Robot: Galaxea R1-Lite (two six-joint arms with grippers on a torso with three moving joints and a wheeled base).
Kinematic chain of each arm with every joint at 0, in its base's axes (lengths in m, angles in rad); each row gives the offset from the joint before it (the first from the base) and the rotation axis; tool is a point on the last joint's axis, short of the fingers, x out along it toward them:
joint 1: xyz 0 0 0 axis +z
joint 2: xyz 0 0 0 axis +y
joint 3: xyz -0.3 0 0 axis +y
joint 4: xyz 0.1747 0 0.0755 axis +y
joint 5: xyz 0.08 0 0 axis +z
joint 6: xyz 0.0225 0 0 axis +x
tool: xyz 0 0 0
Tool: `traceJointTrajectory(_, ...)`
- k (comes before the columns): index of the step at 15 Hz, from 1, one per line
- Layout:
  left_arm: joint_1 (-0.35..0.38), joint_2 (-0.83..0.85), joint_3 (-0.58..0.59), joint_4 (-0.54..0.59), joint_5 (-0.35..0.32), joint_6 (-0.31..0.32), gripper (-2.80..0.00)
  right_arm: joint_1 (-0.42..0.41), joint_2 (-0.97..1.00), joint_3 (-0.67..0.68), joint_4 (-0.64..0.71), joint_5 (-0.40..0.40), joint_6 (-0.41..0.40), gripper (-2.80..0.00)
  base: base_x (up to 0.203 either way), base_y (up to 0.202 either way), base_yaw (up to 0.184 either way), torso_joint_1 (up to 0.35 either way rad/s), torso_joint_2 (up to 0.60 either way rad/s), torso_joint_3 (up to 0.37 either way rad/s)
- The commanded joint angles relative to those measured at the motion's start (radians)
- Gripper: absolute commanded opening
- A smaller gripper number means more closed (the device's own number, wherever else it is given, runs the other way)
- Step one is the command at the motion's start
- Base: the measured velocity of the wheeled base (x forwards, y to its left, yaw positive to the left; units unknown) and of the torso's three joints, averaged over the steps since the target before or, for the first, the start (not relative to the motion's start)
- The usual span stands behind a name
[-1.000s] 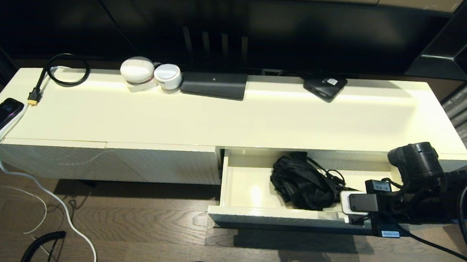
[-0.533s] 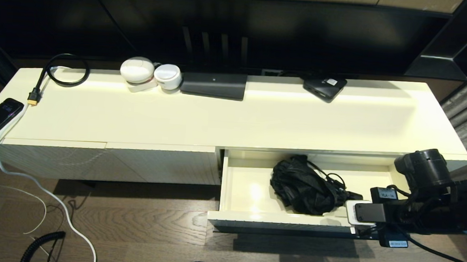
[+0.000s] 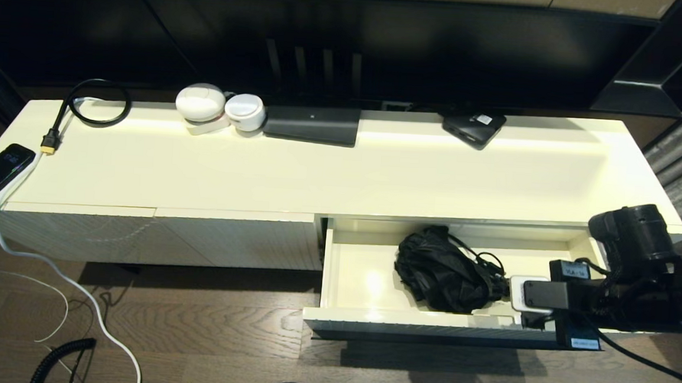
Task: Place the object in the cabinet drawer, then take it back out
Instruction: Open the drawer, then take the data cable out of the drawer and put it on the table
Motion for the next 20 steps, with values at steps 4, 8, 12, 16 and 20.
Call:
traceJointTrajectory(4,0.001,0.0,0.0,0.0,0.001,-0.001,-2.8,0.036,-0.105,-0.047,0.103,-0.108,0.218,-2.8,0.0,0.0,0.0,0.0,0.0,0.0)
traceJointTrajectory(8,0.0,0.0,0.0,0.0,0.001,-0.001,-2.8,0.092,-0.137,-0.057,0.216,-0.168,0.434,-2.8,0.0,0.0,0.0,0.0,0.0,0.0)
traceJointTrajectory(12,0.0,0.002,0.0,0.0,0.001,-0.001,-2.8,0.12,-0.118,-0.047,0.205,-0.151,0.371,-2.8,0.0,0.0,0.0,0.0,0.0,0.0)
traceJointTrajectory(16,0.001,0.0,0.0,0.0,0.001,-0.001,-2.8,0.064,-0.05,-0.052,0.182,-0.091,0.087,-2.8,0.0,0.0,0.0,0.0,0.0,0.0)
traceJointTrajectory(20,0.001,0.0,0.0,0.0,0.001,-0.001,-2.8,0.027,0.064,-0.124,0.178,-0.055,-0.037,-2.8,0.0,0.0,0.0,0.0,0.0,0.0)
